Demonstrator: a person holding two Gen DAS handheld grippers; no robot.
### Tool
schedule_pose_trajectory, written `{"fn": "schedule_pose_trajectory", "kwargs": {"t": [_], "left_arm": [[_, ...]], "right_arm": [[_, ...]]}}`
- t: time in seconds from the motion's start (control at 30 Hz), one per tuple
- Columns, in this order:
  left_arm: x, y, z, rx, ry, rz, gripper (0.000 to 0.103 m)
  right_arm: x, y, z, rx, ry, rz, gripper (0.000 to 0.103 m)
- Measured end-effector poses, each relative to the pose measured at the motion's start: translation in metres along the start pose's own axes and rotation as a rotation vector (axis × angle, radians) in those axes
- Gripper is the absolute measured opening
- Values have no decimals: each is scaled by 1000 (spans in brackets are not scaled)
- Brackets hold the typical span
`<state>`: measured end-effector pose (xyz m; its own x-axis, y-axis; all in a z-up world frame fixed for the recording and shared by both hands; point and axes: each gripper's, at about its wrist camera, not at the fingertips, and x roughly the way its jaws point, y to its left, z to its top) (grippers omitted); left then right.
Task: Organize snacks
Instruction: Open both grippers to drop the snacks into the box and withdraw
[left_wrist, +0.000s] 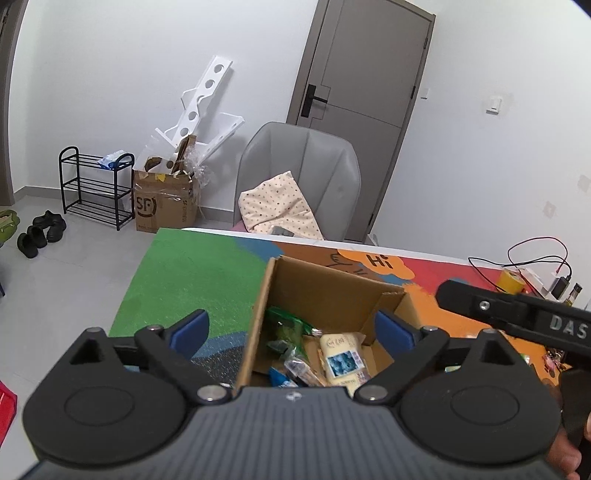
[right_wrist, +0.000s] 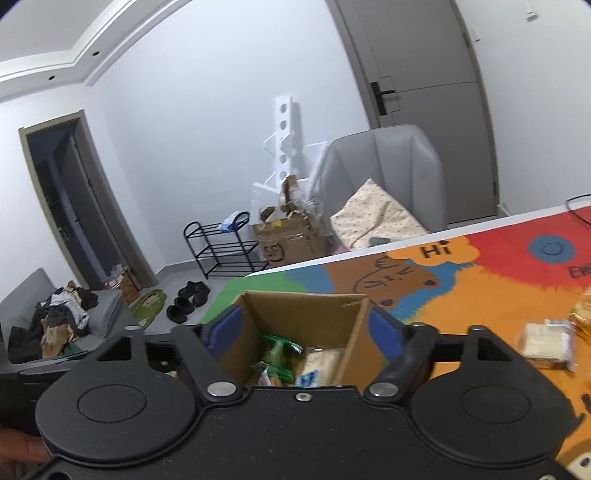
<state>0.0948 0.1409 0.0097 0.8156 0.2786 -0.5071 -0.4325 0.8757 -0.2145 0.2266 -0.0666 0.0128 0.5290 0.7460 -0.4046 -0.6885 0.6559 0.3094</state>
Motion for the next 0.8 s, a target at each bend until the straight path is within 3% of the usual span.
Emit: {"fn": "schedule_pose_trajectory", "kwargs": {"t": [0.33,0.8], "left_arm": [[-7,-26,-8,23,1,-46,98],[-17,-77,-24,83,32,-151,98]], "right_arm": [[-28,-27,-11,56,-29,-72,103],[-76,-70,-30,159,-78,-189,103]]}}
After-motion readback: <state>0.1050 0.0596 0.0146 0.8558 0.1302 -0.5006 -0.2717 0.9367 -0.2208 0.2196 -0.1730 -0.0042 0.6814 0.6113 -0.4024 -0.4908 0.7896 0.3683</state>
